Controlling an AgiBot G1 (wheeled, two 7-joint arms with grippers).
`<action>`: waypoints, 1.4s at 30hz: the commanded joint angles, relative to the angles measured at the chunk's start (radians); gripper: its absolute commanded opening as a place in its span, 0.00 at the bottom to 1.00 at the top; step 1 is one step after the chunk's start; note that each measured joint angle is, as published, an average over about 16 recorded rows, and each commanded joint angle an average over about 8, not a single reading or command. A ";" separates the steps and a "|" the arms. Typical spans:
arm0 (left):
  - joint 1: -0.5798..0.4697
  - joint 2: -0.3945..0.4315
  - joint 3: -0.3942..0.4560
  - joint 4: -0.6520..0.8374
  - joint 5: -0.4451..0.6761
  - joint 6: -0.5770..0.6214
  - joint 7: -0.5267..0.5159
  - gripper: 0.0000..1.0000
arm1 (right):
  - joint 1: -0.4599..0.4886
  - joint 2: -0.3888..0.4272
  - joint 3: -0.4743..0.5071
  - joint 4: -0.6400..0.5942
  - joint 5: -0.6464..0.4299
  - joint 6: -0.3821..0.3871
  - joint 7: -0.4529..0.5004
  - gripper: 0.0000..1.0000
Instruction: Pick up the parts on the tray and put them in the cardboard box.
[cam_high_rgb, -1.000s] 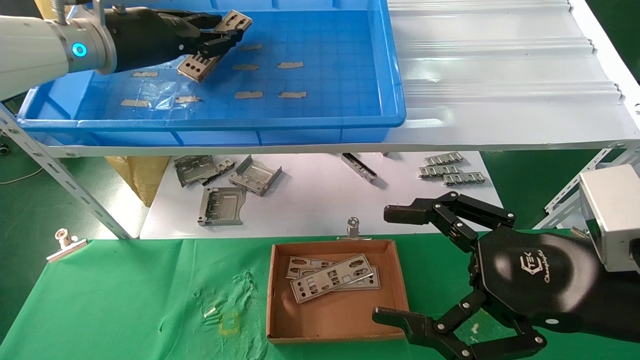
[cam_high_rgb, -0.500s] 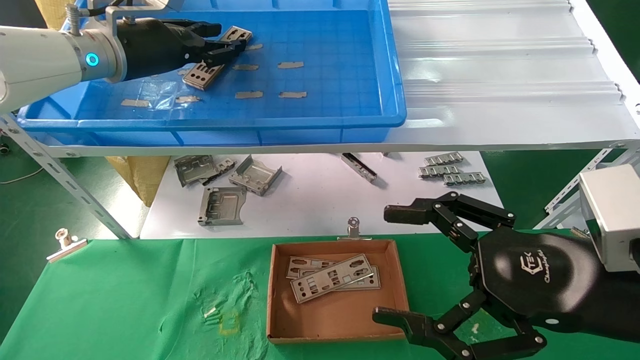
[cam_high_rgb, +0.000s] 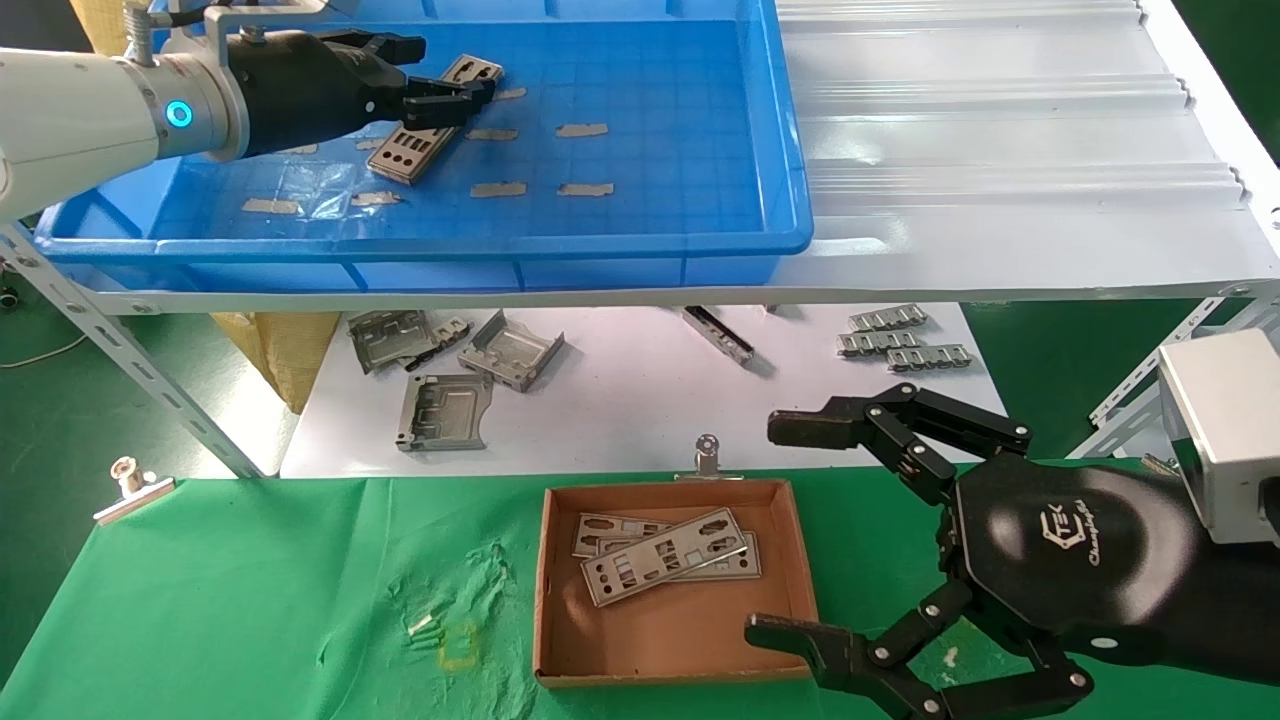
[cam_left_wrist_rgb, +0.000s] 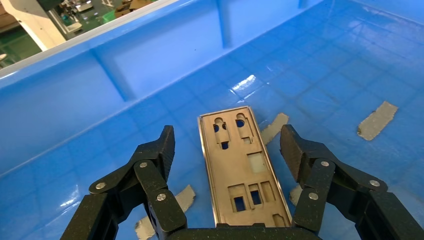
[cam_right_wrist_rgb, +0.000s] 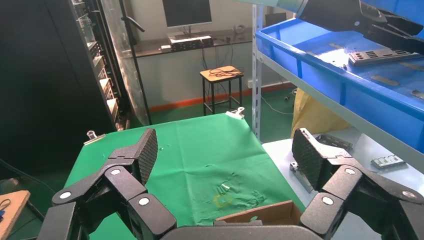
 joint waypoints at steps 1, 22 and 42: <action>0.001 -0.001 0.000 0.001 0.000 -0.003 0.000 0.00 | 0.000 0.000 0.000 0.000 0.000 0.000 0.000 1.00; -0.003 -0.003 0.003 0.002 0.003 0.007 -0.021 0.00 | 0.000 0.000 0.000 0.000 0.000 0.000 0.000 1.00; -0.001 -0.041 -0.026 -0.010 -0.038 0.086 -0.026 1.00 | 0.000 0.000 0.000 0.000 0.000 0.000 0.000 1.00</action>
